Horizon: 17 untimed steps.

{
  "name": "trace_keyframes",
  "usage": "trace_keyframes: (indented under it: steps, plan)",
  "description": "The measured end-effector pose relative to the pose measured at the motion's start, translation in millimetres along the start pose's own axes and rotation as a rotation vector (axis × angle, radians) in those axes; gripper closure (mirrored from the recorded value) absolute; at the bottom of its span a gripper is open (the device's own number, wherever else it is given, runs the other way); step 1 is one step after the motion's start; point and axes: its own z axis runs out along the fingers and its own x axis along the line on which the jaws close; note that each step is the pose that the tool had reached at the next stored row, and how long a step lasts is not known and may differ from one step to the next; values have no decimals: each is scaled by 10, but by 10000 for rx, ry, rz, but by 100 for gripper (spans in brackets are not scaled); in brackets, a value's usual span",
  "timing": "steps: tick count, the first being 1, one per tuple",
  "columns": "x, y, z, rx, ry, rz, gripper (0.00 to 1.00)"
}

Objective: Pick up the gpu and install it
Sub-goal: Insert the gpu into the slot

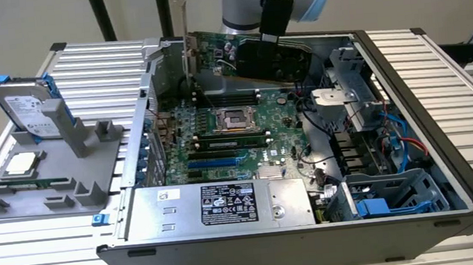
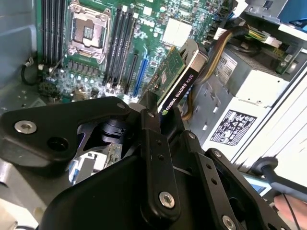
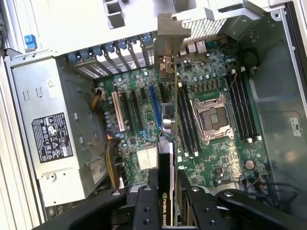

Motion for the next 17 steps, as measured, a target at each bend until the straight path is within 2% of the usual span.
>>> trace_keyframes:
  steps: [17]
  plan:
    - [1, 2, -27, 30, 65, -944, 100]
